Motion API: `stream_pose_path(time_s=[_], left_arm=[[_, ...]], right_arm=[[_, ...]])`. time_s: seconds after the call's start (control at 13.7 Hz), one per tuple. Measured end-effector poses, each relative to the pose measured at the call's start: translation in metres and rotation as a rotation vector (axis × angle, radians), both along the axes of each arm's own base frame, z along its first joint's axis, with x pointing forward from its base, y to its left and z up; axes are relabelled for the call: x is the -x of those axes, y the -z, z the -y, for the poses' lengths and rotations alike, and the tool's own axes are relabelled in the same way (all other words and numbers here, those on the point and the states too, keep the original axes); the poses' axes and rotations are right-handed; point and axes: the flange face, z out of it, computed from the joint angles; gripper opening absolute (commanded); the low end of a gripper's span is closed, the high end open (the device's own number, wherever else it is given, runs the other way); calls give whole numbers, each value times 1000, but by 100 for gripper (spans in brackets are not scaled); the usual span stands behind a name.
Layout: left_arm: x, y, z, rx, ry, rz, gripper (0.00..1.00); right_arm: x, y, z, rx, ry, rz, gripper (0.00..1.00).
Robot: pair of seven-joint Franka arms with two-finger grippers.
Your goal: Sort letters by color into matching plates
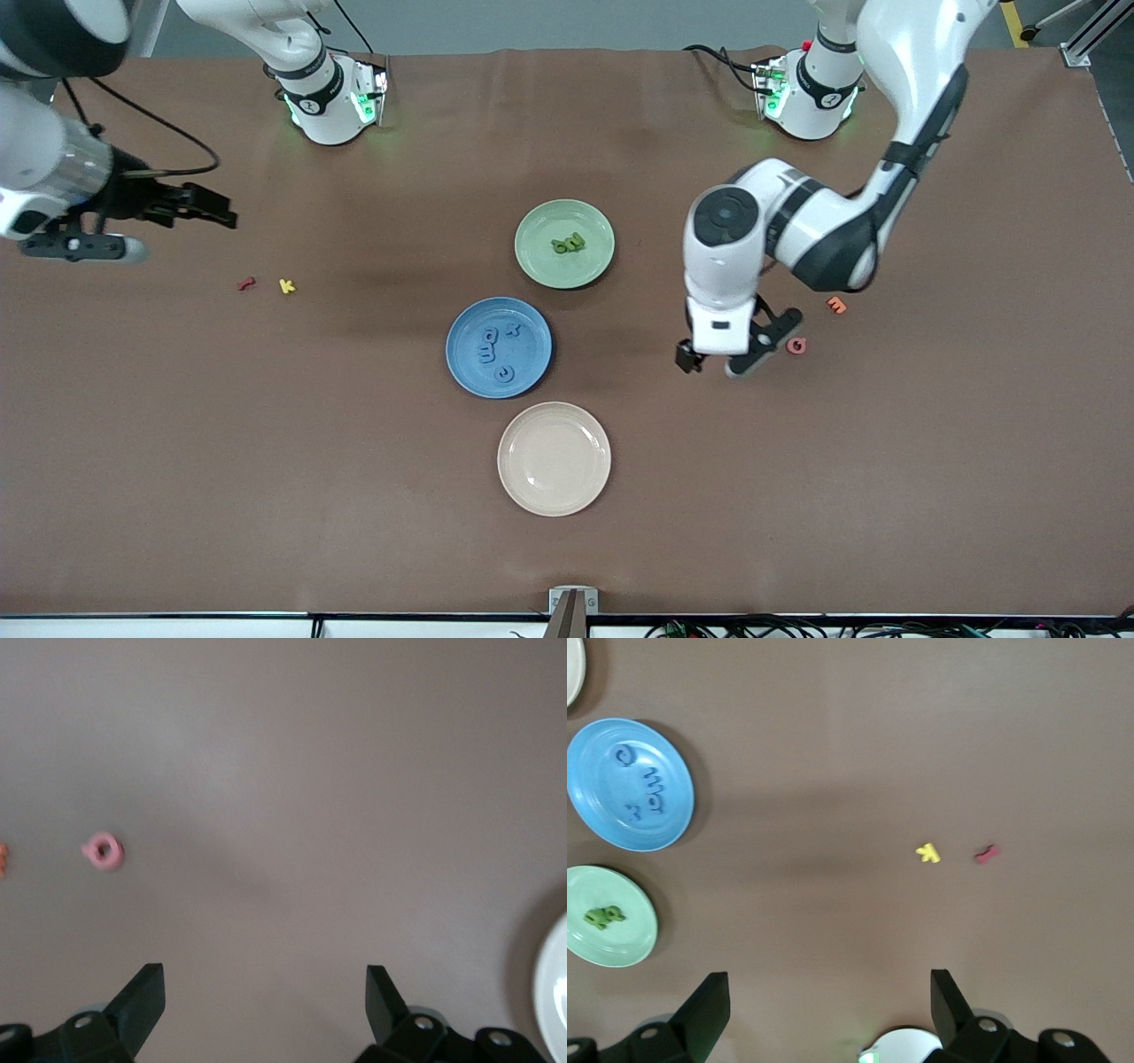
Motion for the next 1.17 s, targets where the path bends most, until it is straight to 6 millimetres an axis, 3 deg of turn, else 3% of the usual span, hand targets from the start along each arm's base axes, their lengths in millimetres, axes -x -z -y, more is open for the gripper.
stream_pose_path(time_s=[0.15,0.22,0.44,0.58,0.8,1.17], left_arm=[[-20,-4,-33,-6,37,-10,100],[-30,-10,-48,-7,66,-8,100],[-60,-28,-103,-52,182,-7,100],[-73,-50,-142,-66,278,-21,100],[-72,-103,-195,-59,384,-48,100],[-41,-184,-273,48,448,-95,100]], right_arm=[[0,-3,30,3,0,18,100],[0,-9,35,18,-3,32,100],[-6,-43,30,38,-17,105,100],[-9,-71,29,44,-18,167,100],[-15,-93,30,51,-16,217,100],[-44,-93,30,77,-17,247,100]])
